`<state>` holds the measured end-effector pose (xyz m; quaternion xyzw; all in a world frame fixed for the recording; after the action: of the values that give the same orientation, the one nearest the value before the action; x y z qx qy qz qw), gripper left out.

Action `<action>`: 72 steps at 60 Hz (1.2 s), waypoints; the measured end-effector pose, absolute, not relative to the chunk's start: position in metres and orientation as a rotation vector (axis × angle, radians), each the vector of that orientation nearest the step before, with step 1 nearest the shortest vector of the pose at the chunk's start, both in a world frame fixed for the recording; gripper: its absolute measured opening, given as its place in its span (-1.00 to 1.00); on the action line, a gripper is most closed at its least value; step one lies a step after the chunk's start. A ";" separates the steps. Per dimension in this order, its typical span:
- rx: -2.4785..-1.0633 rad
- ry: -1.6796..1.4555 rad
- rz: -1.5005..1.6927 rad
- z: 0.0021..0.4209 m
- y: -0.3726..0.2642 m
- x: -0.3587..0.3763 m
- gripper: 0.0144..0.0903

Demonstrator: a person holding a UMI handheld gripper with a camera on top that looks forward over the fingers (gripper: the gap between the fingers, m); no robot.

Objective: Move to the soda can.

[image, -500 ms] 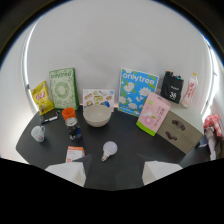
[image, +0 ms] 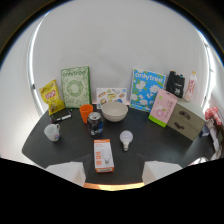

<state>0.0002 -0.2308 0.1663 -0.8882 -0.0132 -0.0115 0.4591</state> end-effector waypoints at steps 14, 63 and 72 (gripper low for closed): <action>-2.144 -0.062 -0.017 0.162 -0.184 -0.064 0.88; -2.287 -0.033 0.018 0.065 -0.048 -0.084 0.87; -2.288 -0.036 0.022 0.063 -0.048 -0.087 0.87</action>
<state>-0.0873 -0.0482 0.0633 -0.9101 -0.0143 0.0087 0.4140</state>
